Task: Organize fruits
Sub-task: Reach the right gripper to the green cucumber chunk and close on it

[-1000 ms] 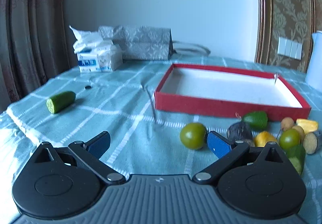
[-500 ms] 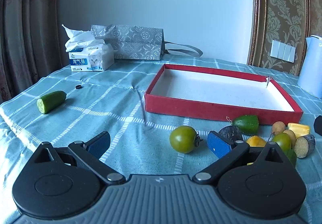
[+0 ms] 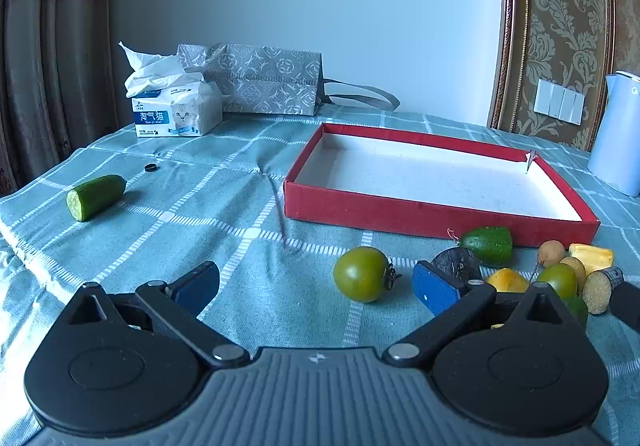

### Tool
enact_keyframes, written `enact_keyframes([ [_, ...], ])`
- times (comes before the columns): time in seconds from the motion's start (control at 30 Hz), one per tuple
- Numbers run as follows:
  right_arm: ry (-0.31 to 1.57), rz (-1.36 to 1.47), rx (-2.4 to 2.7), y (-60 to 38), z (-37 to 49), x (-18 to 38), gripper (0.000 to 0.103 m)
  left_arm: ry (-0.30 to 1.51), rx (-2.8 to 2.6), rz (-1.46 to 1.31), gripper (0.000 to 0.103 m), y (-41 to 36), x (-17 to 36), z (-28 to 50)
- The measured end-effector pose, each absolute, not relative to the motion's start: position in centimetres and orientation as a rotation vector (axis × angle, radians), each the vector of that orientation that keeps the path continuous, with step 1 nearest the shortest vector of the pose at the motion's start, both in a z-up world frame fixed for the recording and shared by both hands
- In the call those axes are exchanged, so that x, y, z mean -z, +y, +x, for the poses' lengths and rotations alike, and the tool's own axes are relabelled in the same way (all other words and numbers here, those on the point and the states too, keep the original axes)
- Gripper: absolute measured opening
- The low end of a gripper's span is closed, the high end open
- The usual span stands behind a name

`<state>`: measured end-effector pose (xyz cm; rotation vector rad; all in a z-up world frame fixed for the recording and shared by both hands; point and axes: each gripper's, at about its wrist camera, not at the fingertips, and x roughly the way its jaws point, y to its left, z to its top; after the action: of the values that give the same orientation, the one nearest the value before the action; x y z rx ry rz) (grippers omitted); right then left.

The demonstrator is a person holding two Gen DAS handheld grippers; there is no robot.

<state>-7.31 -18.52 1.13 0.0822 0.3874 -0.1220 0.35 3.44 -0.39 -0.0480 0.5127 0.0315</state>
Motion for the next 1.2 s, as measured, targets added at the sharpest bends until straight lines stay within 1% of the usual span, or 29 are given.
enact_keyframes([
  [0.23, 0.397, -0.020, 0.051, -16.4, -7.2, -1.0, 0.103, 0.521, -0.039, -0.040, 0.103, 3.4, 0.6, 0.6],
  [0.43, 0.413, -0.029, 0.016, -15.9, -6.9, -0.9, 0.103, 0.523, -0.040, -0.039, 0.103, 3.3, 0.7, 0.6],
  [0.53, 0.427, -0.027, -0.015, -15.9, -6.6, -0.7, 0.099, 0.523, -0.042, -0.041, 0.103, 3.4, 0.7, 0.6],
  [0.6, 0.441, -0.031, -0.027, -15.9, -6.3, -0.6, 0.094, 0.525, -0.045, -0.048, 0.103, 3.5, 0.7, 0.6],
  [0.77, 0.482, -0.010, -0.055, -16.1, -5.3, -0.4, 0.092, 0.525, -0.052, -0.061, 0.103, 3.9, 0.7, 0.6],
  [0.87, 0.508, 0.004, -0.070, -16.2, -4.8, -0.2, 0.083, 0.526, -0.048, -0.065, 0.103, 3.9, 0.7, 0.6],
  [0.93, 0.519, 0.009, -0.074, -16.3, -4.5, -0.1, 0.081, 0.529, -0.047, -0.068, 0.103, 3.9, 0.7, 0.6],
  [1.03, 0.529, 0.000, -0.085, -16.2, -4.1, 0.0, 0.074, 0.527, -0.042, -0.069, 0.103, 3.9, 0.7, 0.6],
  [1.1, 0.552, 0.003, -0.106, -16.2, -3.7, 0.1, 0.061, 0.528, -0.040, -0.068, 0.103, 3.9, 0.7, 0.6],
  [1.17, 0.586, 0.014, -0.126, -16.3, -3.1, 0.3, 0.057, 0.531, -0.037, -0.071, 0.103, 3.9, 0.7, 0.6],
  [1.2, 0.591, 0.017, -0.138, -16.3, -3.1, 0.4, 0.051, 0.533, -0.036, -0.073, 0.103, 3.9, 0.8, 0.6],
])
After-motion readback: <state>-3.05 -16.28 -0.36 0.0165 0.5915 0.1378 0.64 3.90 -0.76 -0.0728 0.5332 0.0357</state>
